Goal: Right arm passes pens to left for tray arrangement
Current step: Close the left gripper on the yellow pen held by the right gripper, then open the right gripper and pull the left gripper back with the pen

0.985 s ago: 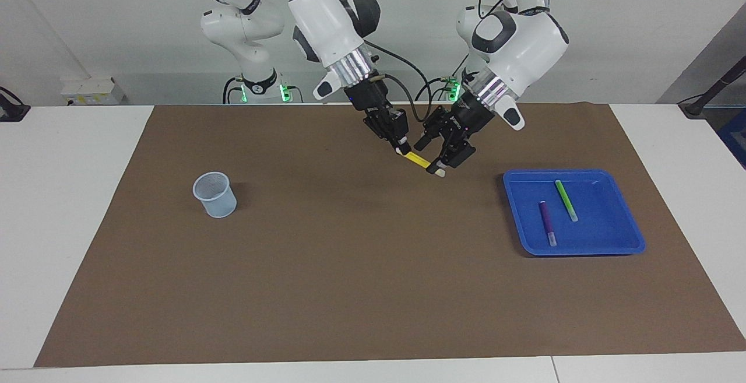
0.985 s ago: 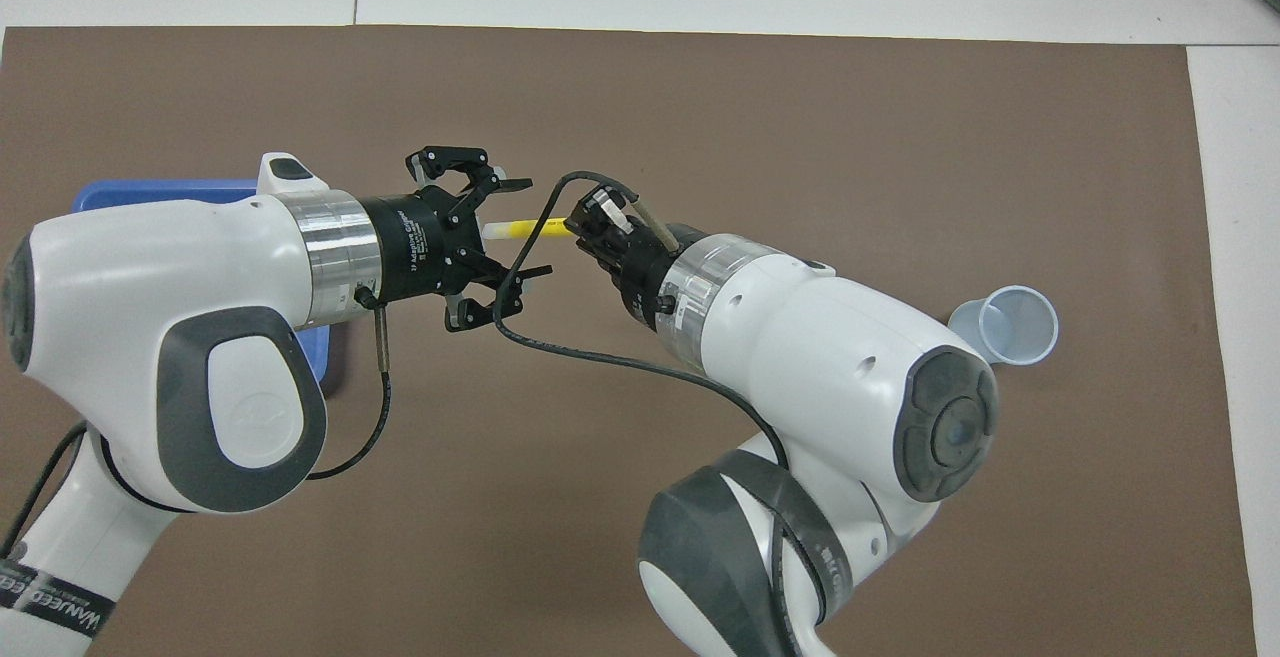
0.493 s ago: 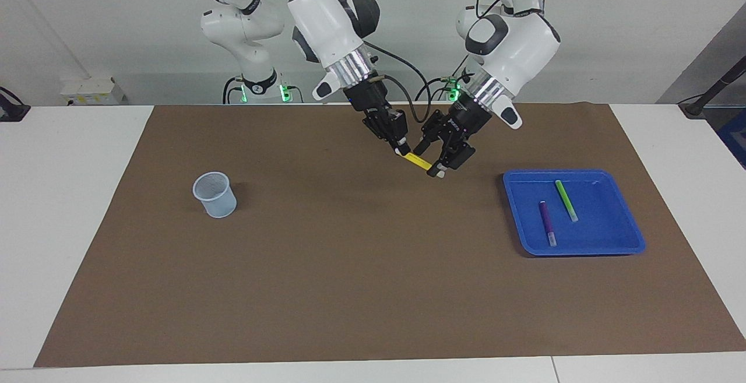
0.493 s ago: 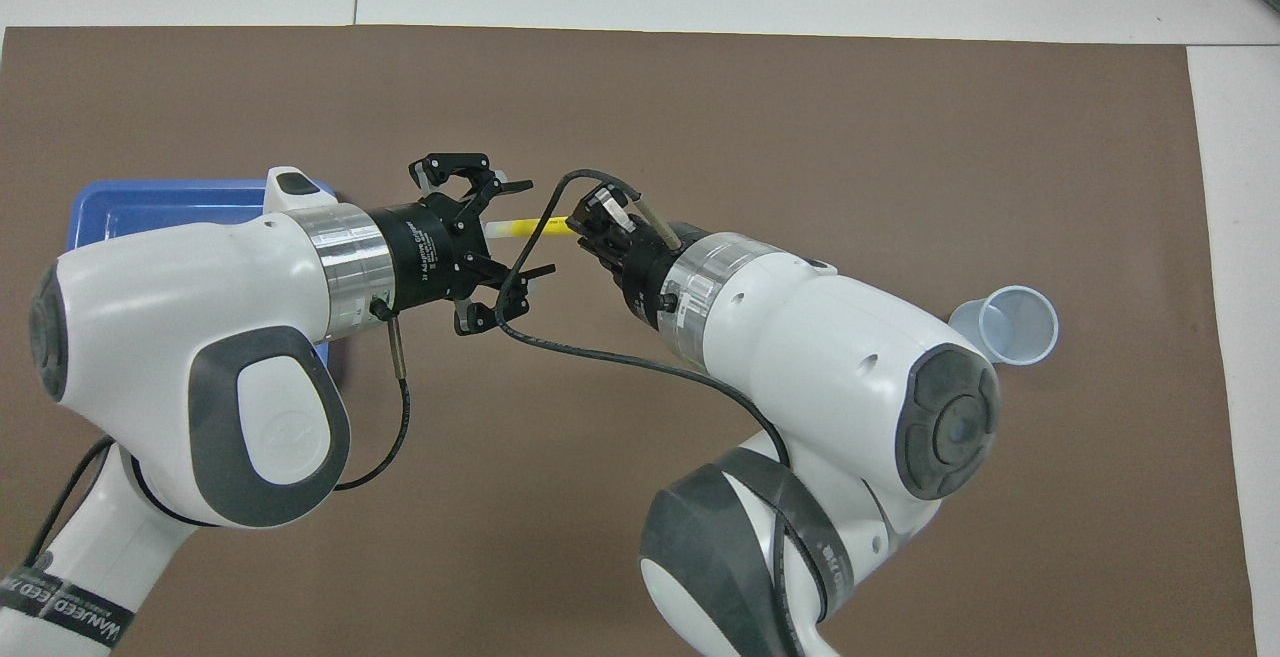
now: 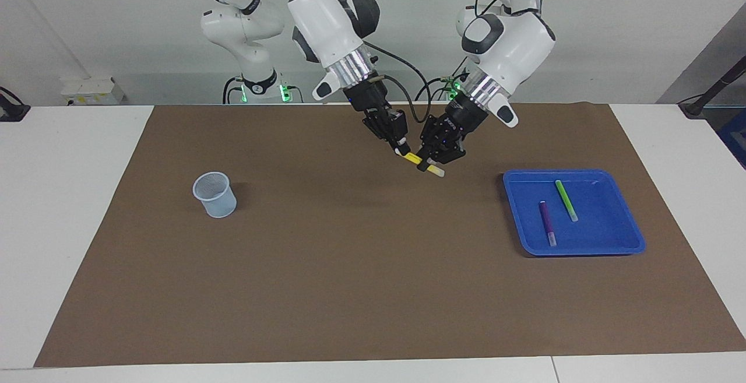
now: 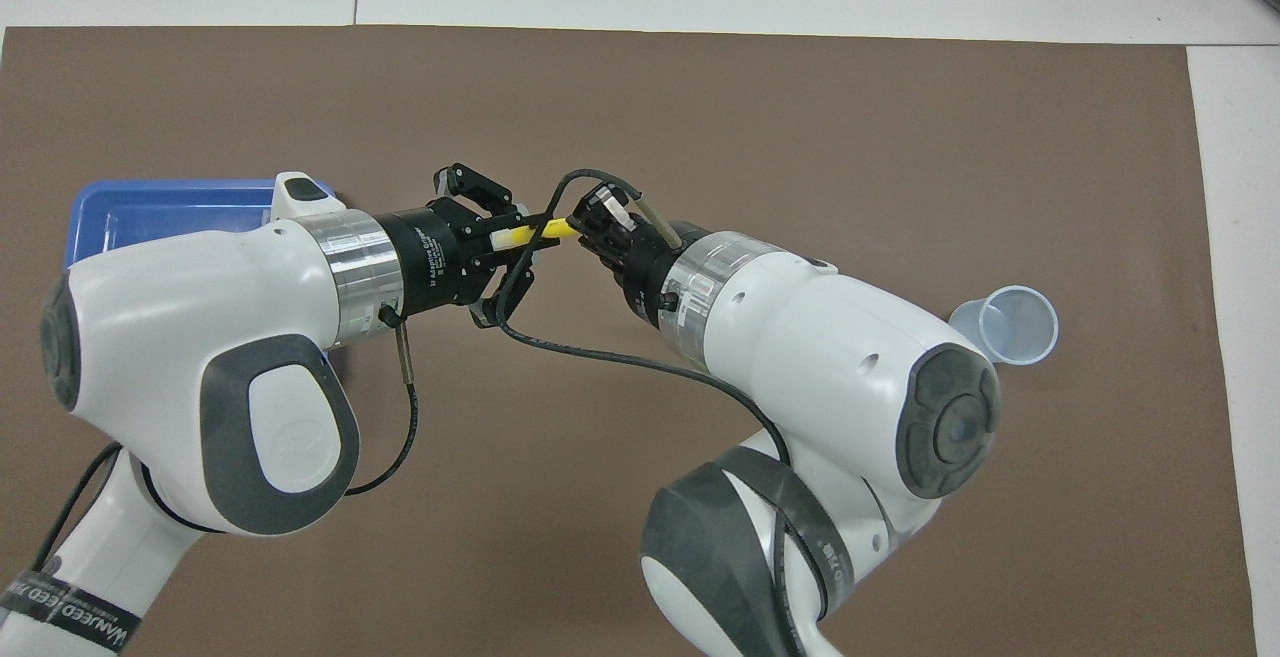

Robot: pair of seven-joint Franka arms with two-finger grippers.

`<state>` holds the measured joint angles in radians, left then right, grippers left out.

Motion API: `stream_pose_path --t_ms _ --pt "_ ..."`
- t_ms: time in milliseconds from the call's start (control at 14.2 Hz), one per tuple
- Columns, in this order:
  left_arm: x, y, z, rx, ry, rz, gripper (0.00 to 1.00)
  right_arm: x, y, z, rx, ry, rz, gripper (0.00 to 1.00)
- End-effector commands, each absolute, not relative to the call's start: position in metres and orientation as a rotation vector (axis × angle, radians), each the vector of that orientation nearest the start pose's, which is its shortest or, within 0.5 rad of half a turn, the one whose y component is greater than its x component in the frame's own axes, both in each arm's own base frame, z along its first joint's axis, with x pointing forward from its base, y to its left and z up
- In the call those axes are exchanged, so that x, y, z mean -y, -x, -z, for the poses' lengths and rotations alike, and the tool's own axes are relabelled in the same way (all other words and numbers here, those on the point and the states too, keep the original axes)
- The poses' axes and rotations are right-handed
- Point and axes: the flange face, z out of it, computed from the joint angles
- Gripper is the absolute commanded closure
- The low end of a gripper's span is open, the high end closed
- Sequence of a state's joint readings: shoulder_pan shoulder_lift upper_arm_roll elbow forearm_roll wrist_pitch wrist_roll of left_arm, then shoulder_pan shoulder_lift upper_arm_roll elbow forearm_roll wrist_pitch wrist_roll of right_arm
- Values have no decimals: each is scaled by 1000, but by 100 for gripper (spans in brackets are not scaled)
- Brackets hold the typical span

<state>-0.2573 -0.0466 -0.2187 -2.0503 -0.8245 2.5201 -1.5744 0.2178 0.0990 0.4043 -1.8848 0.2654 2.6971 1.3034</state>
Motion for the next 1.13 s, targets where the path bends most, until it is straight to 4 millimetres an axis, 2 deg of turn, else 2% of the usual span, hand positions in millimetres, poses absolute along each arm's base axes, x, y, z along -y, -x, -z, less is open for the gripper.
stream_pose_path --t_ms 0,352,422,493,563,774,845,985,1056 --pt "258 -508 -516 -1771 -1577 360 100 -354 -525 -541 -1049 2145 270 100" --pt "259 -508 -517 -1760 -1589 359 100 -352 -526 -541 -1054 2143 270 100" --pt "259 -508 -517 -1761 -1589 362 100 -351 -527 -542 -1057 2140 271 75" --pt "259 -508 -517 -1761 -1590 364 100 -350 -527 -545 -1062 2134 271 27" --pt "259 -508 -518 -1757 -1592 361 100 -350 -527 -547 -1061 2131 273 0" --pt "256 -509 -519 -1702 -1650 326 100 -337 -533 -545 -1026 2206 276 0" --pt "256 -508 -518 -1658 -1697 310 100 -330 -535 -542 -944 2295 281 0" --pt "250 -505 -516 -1533 -1838 301 100 -304 -542 -539 -706 2504 274 0" --pt "237 -508 -515 -1460 -1910 292 100 -289 -546 -535 -599 2587 247 0"
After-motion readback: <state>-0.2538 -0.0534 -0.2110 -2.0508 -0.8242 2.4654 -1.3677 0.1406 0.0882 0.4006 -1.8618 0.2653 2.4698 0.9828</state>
